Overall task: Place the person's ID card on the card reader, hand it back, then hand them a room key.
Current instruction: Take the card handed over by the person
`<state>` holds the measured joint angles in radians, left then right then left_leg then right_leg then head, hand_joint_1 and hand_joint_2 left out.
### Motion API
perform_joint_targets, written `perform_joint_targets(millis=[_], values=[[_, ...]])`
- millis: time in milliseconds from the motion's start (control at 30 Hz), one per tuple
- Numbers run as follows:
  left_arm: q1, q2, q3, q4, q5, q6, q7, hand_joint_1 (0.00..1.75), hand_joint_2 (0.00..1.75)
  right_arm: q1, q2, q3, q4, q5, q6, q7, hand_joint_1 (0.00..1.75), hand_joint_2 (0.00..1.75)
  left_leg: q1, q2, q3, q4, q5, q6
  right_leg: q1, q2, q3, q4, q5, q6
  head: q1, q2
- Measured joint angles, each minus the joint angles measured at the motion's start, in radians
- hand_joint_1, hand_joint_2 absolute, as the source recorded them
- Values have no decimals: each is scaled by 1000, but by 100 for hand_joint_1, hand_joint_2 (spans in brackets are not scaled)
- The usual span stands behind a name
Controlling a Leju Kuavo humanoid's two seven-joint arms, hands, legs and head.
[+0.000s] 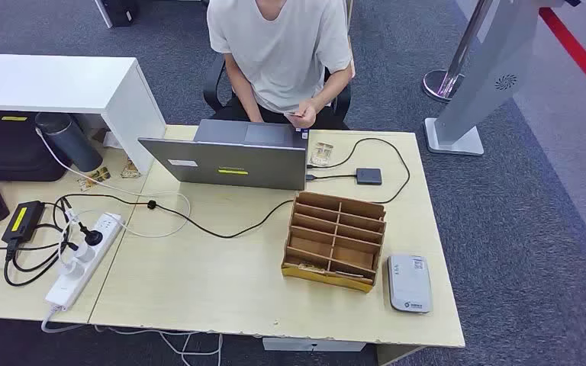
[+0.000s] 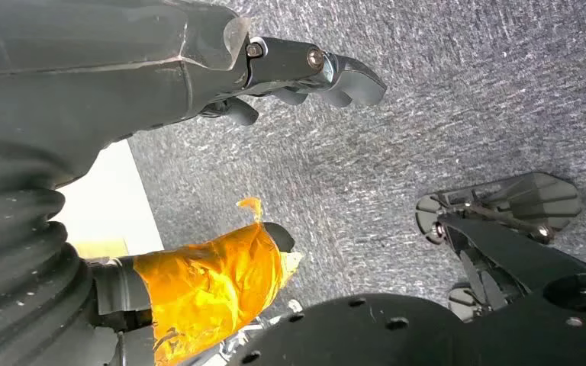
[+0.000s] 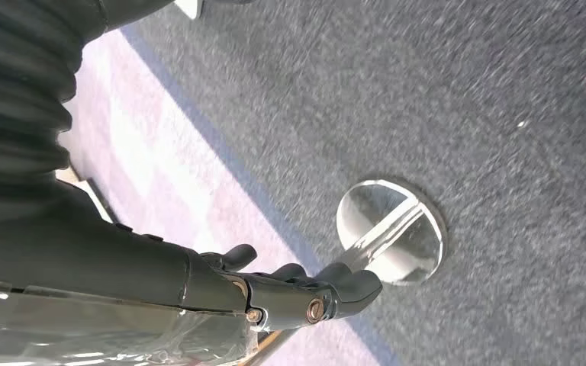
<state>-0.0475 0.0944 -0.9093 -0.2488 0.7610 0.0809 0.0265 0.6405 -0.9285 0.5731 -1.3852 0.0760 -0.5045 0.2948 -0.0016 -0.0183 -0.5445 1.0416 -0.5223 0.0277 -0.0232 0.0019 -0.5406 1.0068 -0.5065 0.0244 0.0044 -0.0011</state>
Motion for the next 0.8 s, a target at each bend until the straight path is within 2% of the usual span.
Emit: perform_joint_targets(millis=[133, 233, 533, 800], values=[[-9, 3, -46, 10, 32, 0, 0, 0, 175, 30, -9, -41, -34, 42, -17, 10, 0, 175, 0, 1, 0, 0, 0, 0, 0, 1, 0, 0, 0, 0, 0, 0], [-18, 4, -87, 16, 56, -1, 1, 0, 175, 10, 7, -75, -30, 84, -25, -1, 0, 175, 0, 4, 1, 0, 0, 0, 0, 3, 0, 0, 0, 0, 0, 0], [-34, 4, -177, 29, 107, -13, 14, 0, 175, -86, 125, -254, -33, 261, -10, -55, 0, 175, 0, 4, 2, 0, 0, 0, 0, 3, 1, 0, 1, 0, 0, 0], [-56, 3, -262, 40, 144, -32, 15, 0, 175, -242, 208, -415, -37, 417, 44, -131, 0, 175, 0, 3, 1, 0, 0, 0, 0, 3, 1, 1, 2, 0, 0, 0]])
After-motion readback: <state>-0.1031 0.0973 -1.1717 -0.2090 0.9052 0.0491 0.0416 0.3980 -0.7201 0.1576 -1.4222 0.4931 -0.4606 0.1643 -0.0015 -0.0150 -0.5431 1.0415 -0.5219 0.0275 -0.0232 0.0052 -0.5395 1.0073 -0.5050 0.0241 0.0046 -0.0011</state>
